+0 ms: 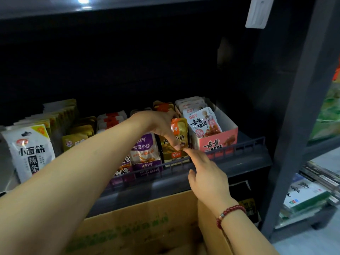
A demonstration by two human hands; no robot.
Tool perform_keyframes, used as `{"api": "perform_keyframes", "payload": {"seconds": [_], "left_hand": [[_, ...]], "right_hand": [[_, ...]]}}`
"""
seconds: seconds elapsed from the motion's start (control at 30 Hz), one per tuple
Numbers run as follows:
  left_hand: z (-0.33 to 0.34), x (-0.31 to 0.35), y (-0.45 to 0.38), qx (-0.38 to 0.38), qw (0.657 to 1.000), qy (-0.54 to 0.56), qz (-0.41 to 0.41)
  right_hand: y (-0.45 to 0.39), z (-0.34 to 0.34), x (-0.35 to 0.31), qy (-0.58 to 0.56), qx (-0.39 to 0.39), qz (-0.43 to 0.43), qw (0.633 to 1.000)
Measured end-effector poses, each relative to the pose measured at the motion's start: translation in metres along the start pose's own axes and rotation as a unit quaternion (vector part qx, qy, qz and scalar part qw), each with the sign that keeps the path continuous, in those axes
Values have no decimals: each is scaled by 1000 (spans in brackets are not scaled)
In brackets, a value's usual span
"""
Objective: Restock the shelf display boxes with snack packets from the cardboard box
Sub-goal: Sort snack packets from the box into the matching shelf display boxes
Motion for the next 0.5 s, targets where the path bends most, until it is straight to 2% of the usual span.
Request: {"api": "perform_keyframes", "payload": {"seconds": [0.33,0.5], "left_hand": [[10,5,4,107,993,0,50],[9,0,-3,108,993,39,32]], "right_hand": [[-2,0,-1,13,20,-6,1000],[-4,0,0,9,15,0,1000]]}}
Point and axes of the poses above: each hand's wrist, its own y-axis away from the middle knuckle, its own z-axis out of the palm, x = y × z, the point moved 2 cm from there along -y, towards the middle knuckle, and after that the axes turned 10 degrees about x, right-handed, at the moved point
